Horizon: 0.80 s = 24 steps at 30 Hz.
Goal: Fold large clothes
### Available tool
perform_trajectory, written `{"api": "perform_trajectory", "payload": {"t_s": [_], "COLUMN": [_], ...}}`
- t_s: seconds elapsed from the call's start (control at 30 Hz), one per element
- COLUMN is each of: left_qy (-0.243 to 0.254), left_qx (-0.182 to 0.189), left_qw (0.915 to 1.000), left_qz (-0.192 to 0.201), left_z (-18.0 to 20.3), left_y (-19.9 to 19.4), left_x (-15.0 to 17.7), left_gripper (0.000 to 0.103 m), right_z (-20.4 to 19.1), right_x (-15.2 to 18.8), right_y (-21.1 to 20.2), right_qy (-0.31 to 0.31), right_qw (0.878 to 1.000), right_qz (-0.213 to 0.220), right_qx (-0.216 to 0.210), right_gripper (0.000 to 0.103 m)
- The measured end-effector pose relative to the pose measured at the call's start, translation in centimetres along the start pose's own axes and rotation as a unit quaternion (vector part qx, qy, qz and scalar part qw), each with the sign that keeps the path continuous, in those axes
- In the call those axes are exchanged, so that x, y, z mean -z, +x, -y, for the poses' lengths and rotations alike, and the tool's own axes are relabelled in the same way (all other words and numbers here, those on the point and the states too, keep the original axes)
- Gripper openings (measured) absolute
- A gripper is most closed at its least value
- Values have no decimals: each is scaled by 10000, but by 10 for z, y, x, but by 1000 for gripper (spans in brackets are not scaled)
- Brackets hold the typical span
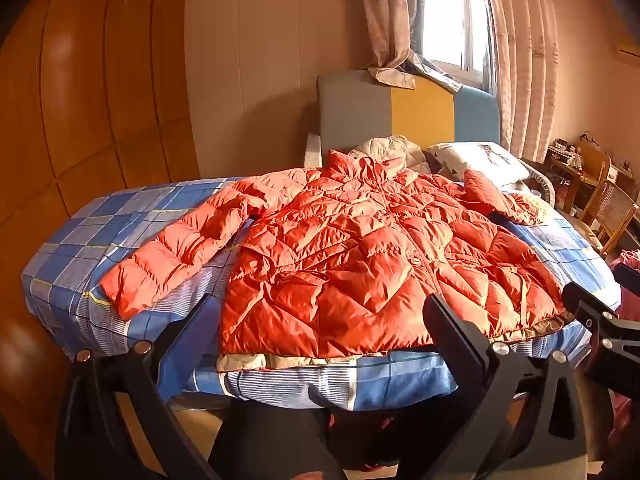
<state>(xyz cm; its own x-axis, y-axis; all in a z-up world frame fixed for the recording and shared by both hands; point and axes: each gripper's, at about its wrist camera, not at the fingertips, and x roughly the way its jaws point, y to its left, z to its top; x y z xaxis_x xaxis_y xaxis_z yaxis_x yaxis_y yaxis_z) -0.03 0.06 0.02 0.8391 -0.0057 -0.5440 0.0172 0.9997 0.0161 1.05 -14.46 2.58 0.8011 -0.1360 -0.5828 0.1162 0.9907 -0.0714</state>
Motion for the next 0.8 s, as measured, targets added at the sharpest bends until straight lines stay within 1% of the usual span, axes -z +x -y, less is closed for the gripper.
{"api": "perform_trajectory", "payload": {"t_s": [0.3,0.4,0.57,0.8], "left_qy": [-15,-12,-91,-34], "left_qx": [17,3,-5,2], "left_qw": [10000,10000,9999,9999], "left_qz": [-70,-86,-121,-113], "left_z": [2,0,-4,-1], "left_y": [-3,5,5,5], "left_x": [3,4,1,1], "left_gripper": [101,101,101,101], "right_z": [5,11,4,6], "right_x": [0,-2,2,5], "right_y": [0,-1,2,7], "right_qy": [70,71,68,90], "right_qw": [10000,10000,10000,9999], "right_qz": [24,18,5,-31], "right_qx": [13,8,62,109], "right_gripper": [100,100,100,100]}}
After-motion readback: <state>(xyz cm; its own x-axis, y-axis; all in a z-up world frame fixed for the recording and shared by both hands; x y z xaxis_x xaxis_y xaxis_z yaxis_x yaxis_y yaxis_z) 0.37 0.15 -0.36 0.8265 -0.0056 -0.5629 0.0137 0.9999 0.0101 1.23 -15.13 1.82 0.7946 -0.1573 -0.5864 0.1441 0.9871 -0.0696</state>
